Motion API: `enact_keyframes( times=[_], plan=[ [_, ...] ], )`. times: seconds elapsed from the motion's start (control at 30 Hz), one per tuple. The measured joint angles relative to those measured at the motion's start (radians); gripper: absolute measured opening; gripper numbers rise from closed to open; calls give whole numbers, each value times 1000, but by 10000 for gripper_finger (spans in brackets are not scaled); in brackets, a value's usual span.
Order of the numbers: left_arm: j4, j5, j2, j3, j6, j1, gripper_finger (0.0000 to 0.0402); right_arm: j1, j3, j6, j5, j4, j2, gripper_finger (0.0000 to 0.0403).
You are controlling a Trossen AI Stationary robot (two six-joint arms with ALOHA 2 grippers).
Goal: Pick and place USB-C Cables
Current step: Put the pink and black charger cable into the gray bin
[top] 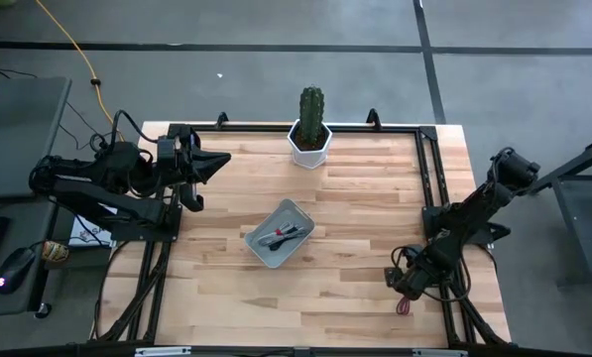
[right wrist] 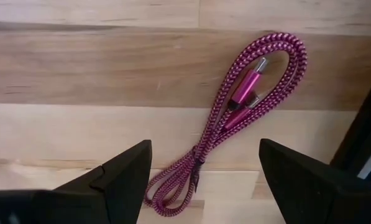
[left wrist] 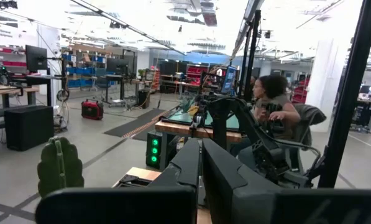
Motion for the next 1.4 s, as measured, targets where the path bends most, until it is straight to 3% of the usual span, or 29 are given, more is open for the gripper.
enact_keyframes(
  times=[0.47, 0.87, 1.4],
  plan=[
    [0, 0, 0, 0, 0, 0, 0, 0, 5, -6, -44, 101, 146, 288],
    [2, 0, 0, 0, 0, 0, 0, 0, 4, -21, -44, 94, 153, 284],
    [1, 0, 0, 0, 0, 0, 0, 0, 2, -26, -30, 94, 156, 167]
  ],
)
